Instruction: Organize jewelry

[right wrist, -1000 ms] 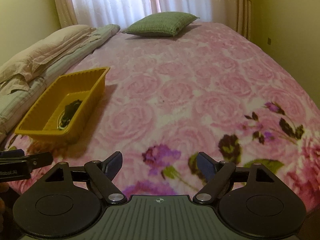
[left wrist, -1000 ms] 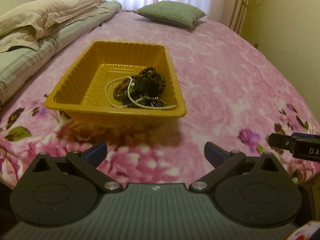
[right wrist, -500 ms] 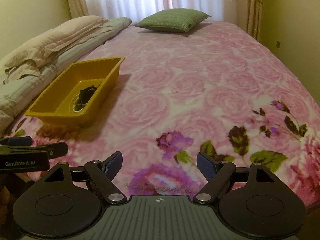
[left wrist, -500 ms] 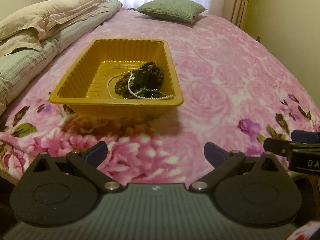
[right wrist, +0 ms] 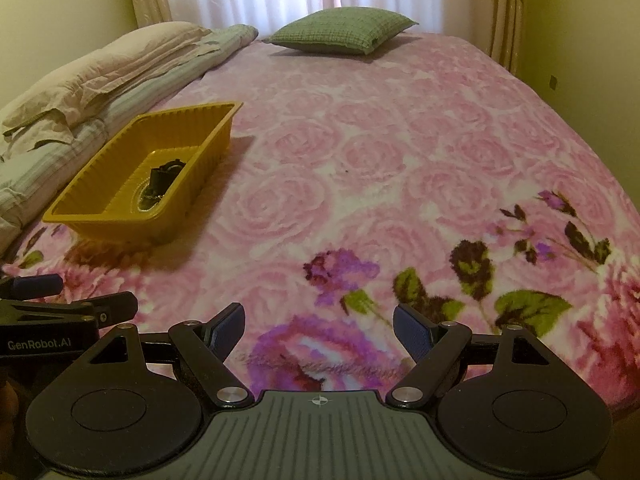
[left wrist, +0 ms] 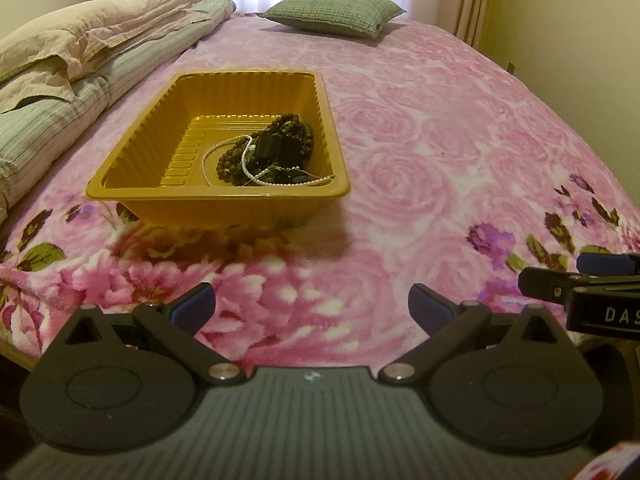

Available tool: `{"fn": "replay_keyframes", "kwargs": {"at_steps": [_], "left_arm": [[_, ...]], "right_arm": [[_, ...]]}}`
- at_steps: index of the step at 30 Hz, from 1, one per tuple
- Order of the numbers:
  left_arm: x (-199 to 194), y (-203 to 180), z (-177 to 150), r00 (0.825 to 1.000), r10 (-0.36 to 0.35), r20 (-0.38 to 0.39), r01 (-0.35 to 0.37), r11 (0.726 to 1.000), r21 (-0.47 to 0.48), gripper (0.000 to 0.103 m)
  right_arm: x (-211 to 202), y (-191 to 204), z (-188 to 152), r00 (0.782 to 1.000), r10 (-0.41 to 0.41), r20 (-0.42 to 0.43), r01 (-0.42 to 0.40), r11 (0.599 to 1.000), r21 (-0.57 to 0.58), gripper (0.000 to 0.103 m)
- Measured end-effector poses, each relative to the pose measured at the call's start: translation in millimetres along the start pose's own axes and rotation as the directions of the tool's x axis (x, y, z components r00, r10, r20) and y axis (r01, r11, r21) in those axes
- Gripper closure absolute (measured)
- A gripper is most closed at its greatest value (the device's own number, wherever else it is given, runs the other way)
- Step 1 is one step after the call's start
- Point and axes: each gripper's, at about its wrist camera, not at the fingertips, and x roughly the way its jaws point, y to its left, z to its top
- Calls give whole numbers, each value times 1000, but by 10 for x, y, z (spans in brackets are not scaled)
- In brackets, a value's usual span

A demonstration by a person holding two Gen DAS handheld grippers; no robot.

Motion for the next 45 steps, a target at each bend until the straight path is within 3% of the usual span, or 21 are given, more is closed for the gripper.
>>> {"fn": "replay_keyframes", "kwargs": {"at_steps": [45], "left_arm": [[10, 3, 16, 1000, -2, 10, 2, 1000, -8, 1]], "right_arm": [[45, -16, -5, 1000, 1, -11, -1, 1000, 2, 22]]}}
